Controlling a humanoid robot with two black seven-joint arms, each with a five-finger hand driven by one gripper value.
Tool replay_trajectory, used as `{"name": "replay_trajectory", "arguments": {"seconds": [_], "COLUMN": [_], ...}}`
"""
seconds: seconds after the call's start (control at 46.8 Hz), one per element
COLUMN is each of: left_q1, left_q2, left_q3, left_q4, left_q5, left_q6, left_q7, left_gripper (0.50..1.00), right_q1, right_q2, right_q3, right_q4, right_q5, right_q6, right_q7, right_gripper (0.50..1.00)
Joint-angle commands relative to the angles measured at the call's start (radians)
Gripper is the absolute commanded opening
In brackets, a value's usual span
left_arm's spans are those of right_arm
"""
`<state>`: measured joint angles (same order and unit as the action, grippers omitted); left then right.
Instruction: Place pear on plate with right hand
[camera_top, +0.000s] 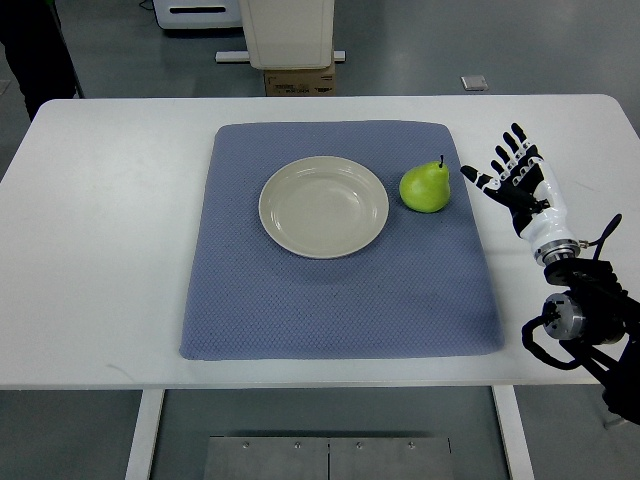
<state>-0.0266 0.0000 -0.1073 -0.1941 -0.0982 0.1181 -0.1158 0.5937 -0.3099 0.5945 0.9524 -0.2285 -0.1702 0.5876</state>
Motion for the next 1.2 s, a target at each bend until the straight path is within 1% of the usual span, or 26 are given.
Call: {"name": "replay_trajectory", "arguments": {"seconds": [0.0,0.171,0.898,1.176], "left_q1": [0.001,-0.004,0.008,0.008], "left_q2": [0.0,0.0,0.0,0.0], "left_q3": [-0.002,0.0,0.0,0.0], "left_q4": [0.001,-0.001,0.001,0.001], "left_q5": [-0.002,0.0,0.0,0.0], "left_q6": [0.002,-0.012,-0.012,-0.012], "left_q7": [-0.001,-0.004,-0.004,-0.004], "left_gripper": [1.0,1.0,1.0,1.0], "right_q1": [0.0,0.0,0.015,0.02], "right_q2": [0.0,0.0,-0.001,0.002], "right_q3": [0.001,0.001,0.002,0.004], "right_q4": [-0.001,0.0,-0.003,-0.063], "right_q5": [0.0,0.0,0.0,0.0], "right_q6": [0.0,0.0,0.002,0.017], "right_q7": [0.0,0.0,-0.006,-0.006], "right_gripper": [0.998,0.998,0.998,1.0]}}
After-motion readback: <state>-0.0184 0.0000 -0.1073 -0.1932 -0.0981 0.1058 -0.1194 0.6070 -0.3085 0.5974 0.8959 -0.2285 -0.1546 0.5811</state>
